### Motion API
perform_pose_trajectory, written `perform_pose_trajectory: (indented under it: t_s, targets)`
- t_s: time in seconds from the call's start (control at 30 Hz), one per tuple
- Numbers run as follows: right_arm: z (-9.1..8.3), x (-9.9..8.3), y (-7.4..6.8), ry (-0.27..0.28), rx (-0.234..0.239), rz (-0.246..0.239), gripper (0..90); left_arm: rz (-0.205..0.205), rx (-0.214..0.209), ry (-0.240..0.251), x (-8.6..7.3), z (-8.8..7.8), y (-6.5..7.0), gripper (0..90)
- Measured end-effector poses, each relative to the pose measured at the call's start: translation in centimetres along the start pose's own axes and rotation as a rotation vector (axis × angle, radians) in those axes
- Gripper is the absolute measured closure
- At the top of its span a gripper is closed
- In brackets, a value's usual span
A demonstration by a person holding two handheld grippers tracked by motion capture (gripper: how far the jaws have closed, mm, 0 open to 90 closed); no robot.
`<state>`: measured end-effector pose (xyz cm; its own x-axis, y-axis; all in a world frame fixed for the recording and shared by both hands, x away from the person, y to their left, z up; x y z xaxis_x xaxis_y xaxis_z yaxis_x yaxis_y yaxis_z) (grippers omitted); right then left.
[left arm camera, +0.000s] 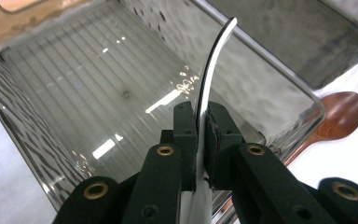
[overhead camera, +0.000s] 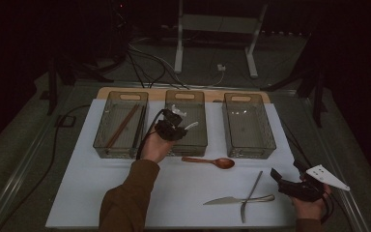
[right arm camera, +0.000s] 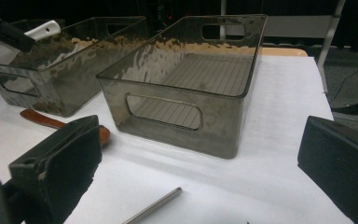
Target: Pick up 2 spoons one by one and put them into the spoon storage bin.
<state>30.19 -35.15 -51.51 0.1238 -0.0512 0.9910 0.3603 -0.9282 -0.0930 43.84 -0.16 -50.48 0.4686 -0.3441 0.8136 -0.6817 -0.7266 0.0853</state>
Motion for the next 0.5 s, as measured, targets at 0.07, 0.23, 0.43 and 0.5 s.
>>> perform_pose_trajectory:
  t_s: [0.07, 0.23, 0.43, 0.5]
  targets:
    - [0.0, 0.0, 0.0, 0.002, 0.0, 0.001, 0.0, -0.01, -0.001, -0.003, -0.2, 0.1, -0.1, 84.8]
    - [0.0, 0.0, 0.0, 0.0, 0.0, 0.0, 0.0, -0.019, -0.003, -0.023, -0.9, 0.3, -0.3, 86.1]
    - [0.0, 0.0, 0.0, -0.001, 0.0, -0.002, 0.0, -0.03, -0.011, -0.028, -1.3, 0.5, -0.4, 86.0]
    - [0.0, 0.0, 0.0, 0.0, -0.001, 0.0, 0.0, -0.036, -0.014, -0.021, -1.2, 0.5, -0.4, 82.9]
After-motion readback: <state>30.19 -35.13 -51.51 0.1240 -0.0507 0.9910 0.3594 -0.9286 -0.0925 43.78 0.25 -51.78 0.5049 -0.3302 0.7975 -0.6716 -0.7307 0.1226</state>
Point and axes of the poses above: each handheld gripper's, and its own axes: z roughly forward along the jaws, x roughly out of its top, y roughly to its right, the point moved 8 cm from there along z, roughly forward along the jaws, and after that the axes turned 14 degrees about y, right-handed, at the moved point
